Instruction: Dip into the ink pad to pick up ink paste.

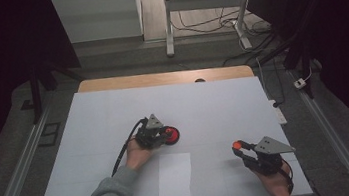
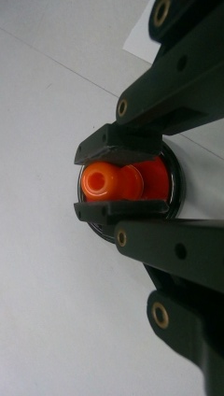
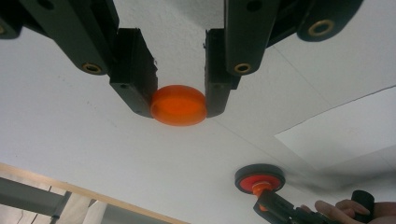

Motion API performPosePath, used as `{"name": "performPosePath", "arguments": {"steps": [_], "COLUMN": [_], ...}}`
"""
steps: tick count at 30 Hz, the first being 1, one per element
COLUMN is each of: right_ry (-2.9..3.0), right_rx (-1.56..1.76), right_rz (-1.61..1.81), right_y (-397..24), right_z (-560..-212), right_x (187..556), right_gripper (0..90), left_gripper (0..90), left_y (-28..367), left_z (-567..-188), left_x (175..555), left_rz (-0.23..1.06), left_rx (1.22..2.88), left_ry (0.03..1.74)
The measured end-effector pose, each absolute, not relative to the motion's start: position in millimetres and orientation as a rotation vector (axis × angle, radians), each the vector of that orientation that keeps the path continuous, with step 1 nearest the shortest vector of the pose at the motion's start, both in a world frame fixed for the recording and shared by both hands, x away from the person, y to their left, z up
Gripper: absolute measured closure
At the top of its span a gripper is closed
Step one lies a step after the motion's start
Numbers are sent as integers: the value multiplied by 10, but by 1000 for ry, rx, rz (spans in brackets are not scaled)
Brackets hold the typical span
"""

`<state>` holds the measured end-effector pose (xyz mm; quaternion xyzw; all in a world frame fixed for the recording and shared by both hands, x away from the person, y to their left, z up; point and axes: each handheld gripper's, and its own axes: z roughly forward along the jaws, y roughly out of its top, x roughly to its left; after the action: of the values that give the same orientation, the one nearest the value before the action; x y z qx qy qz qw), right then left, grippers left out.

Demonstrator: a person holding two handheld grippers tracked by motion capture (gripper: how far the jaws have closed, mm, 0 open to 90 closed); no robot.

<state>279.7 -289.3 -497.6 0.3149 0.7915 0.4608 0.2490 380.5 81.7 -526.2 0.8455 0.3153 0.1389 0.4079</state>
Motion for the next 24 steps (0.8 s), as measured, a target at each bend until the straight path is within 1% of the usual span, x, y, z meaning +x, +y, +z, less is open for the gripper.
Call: {"name": "performPosePath", "arguments": {"steps": [15, 24], "right_ry": [2158, 2156], "right_rx": [854, 854], "right_rz": [1258, 1263], "right_y": [-2878, -2879], "right_z": [-4982, -4978], "right_x": [2796, 2792], "right_gripper": [648, 648], "left_gripper": [731, 728], "left_y": [854, 835], "left_z": [-5276, -5262], "left_x": [3836, 3807], "left_rz": [300, 349], "left_rx": [2109, 2123], "left_ry": [807, 779]}}
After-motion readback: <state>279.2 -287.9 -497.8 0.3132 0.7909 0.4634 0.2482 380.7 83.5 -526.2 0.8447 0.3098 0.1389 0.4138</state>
